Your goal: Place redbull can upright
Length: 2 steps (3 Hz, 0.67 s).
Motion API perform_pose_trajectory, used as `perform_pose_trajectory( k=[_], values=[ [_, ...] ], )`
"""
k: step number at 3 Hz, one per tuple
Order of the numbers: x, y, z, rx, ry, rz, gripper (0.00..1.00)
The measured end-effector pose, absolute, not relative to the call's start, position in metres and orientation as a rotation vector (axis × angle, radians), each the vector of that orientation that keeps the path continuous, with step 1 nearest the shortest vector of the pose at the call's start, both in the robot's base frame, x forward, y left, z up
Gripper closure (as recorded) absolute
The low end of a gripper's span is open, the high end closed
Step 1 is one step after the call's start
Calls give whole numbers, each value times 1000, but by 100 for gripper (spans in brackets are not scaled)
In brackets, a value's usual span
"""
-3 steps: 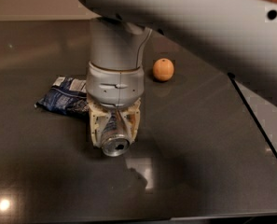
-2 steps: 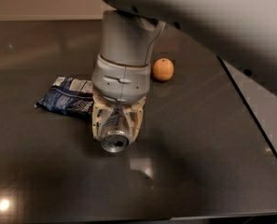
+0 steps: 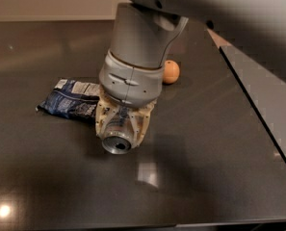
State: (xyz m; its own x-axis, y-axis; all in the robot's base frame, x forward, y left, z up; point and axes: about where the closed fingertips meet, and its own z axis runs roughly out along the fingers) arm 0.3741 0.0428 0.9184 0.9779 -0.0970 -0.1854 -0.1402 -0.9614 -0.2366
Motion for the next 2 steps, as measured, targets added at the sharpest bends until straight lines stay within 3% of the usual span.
perform_pose_trajectory(
  k=[2],
  values=[
    [376,36,923,-2717,232,319,100]
  ],
)
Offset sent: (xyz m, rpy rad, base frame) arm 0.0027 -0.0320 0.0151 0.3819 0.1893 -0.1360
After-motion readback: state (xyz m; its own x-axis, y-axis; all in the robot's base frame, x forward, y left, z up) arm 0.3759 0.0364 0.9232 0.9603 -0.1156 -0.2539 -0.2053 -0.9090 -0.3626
